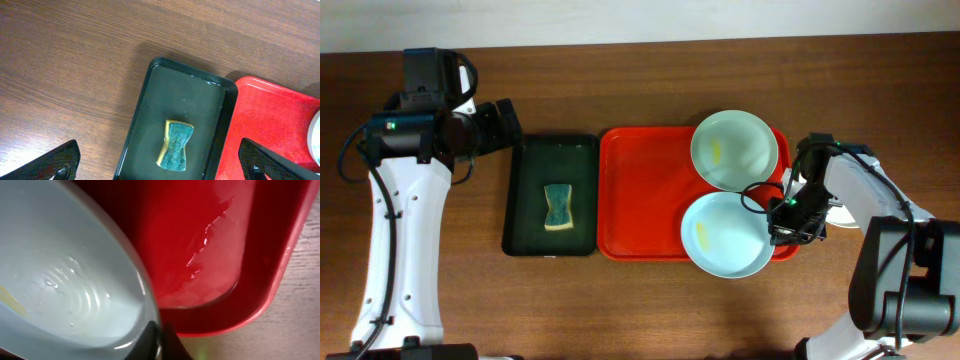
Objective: Clean dirty plates on tray and stack at the side
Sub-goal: 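Reach right gripper to the pale-blue plate's rim on the red tray, then drag the pale-blue plate left toward the tray center with right gripper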
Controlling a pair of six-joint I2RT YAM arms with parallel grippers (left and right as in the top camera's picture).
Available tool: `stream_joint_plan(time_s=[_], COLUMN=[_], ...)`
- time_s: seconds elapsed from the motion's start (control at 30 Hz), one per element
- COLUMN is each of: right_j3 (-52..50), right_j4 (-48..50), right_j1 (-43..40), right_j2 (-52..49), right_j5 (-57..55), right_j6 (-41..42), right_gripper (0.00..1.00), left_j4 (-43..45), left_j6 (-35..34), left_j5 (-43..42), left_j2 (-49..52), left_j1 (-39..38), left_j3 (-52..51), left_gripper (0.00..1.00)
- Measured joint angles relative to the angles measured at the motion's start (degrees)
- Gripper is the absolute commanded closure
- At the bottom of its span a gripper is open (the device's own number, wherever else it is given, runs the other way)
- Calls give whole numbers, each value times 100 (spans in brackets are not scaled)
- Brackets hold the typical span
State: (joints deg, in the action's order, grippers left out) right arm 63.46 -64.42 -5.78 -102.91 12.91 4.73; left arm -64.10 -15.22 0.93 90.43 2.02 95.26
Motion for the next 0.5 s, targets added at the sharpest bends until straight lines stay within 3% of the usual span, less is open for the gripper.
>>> stream_joint_plan(time_s=[0.3, 0.5], right_j3=[-11, -26], right_j4=[337, 1427], right_j1=[415, 1408], right_j2=[0, 0], right_j5=[1113, 1351], right_j6=[269, 1714], right_gripper=[96, 96], left_j4=[0, -2], left_j6=[0, 0], left_j5=[0, 0], left_j2=[0, 0], left_j1=[0, 0], left_j3=[0, 0], left_gripper=[1, 1])
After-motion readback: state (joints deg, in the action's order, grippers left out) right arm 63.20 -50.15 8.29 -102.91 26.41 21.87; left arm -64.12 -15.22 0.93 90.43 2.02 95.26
